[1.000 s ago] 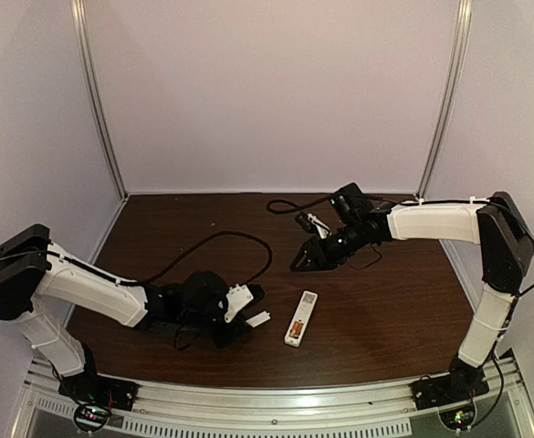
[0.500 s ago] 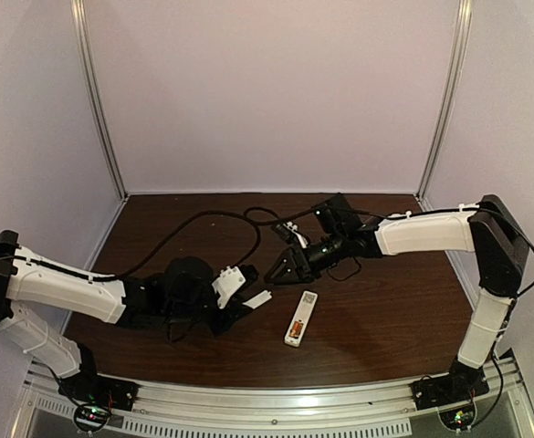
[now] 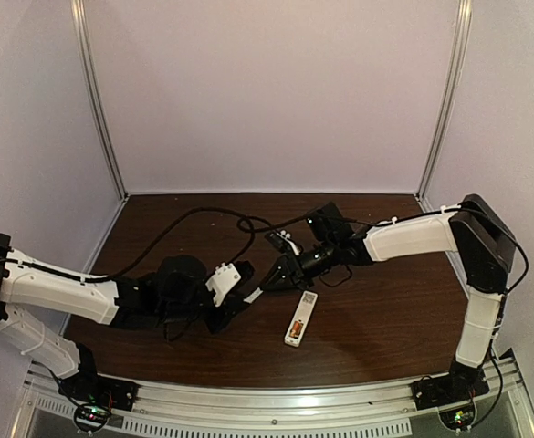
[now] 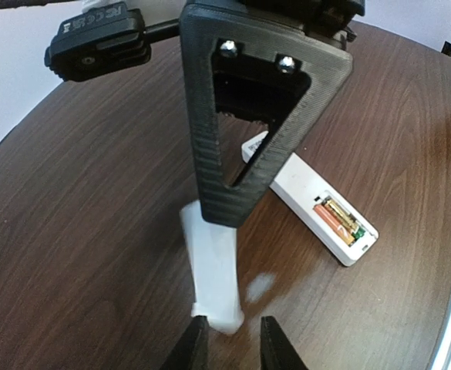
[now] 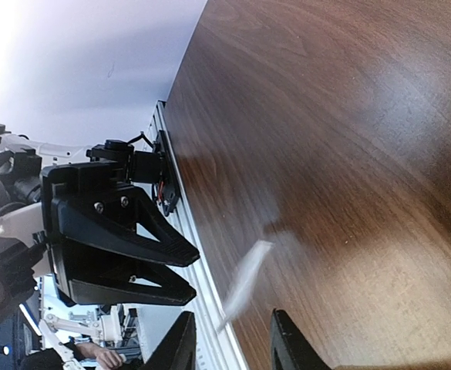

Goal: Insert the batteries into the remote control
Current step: Adjust the battery cover at the center of the board.

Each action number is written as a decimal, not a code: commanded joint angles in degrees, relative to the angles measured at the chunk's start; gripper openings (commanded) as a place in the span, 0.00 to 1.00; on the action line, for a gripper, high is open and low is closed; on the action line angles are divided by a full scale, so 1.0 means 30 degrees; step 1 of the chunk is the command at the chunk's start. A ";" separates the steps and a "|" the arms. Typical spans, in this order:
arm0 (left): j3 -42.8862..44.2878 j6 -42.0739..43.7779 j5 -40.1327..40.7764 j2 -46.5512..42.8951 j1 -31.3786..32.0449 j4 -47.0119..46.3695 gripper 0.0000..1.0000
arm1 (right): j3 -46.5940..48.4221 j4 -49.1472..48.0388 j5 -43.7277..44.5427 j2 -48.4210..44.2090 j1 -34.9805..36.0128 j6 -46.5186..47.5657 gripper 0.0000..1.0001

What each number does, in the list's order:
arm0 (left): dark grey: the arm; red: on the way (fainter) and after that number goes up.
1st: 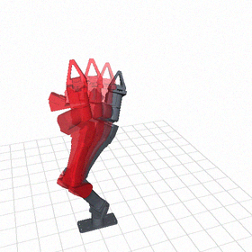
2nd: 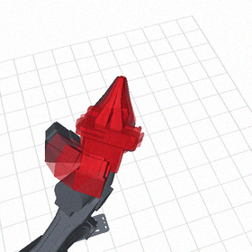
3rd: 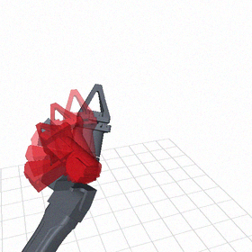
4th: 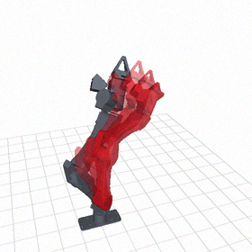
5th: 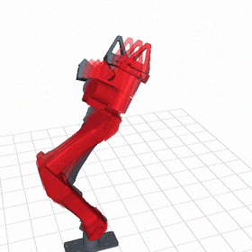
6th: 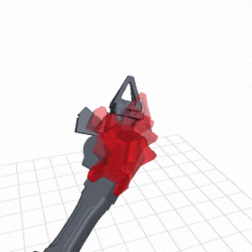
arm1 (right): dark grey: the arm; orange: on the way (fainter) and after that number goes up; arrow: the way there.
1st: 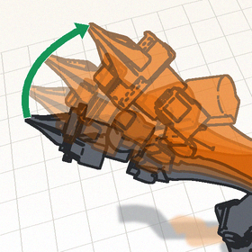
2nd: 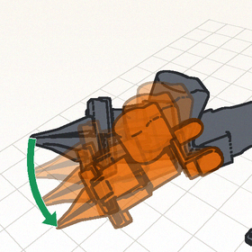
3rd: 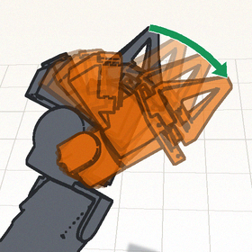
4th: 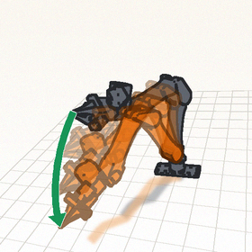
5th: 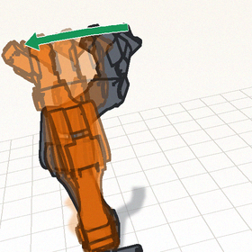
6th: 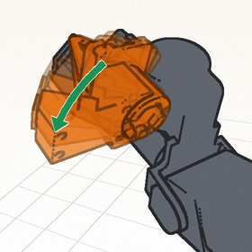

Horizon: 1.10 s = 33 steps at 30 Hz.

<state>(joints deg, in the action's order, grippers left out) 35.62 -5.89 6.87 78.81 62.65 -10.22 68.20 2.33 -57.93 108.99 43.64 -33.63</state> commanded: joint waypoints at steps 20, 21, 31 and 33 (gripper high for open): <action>0.1055 0.0009 -0.1441 0.1754 -0.2814 0.0636 0.62 | 0.1966 0.5028 0.4347 0.0100 -0.1215 0.5289 0.37; 0.1272 0.0024 -0.2075 0.2070 -0.3278 0.0705 0.63 | 0.2476 0.5985 0.5029 0.0322 -0.1216 0.6309 0.37; 0.0046 -0.2319 -0.4890 0.0403 -0.6476 -0.0392 0.66 | 0.7410 1.1318 1.0929 0.3303 0.0270 1.1865 0.35; 0.0065 -0.2416 -0.4501 0.0270 -0.6588 -0.0082 0.66 | 0.9574 1.3273 1.1450 0.4735 0.0293 1.1242 0.33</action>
<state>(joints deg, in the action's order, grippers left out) 36.29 -10.94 -6.17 80.82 44.10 -10.26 89.03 31.00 -32.40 116.95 43.33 -2.70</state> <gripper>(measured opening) 0.657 0.342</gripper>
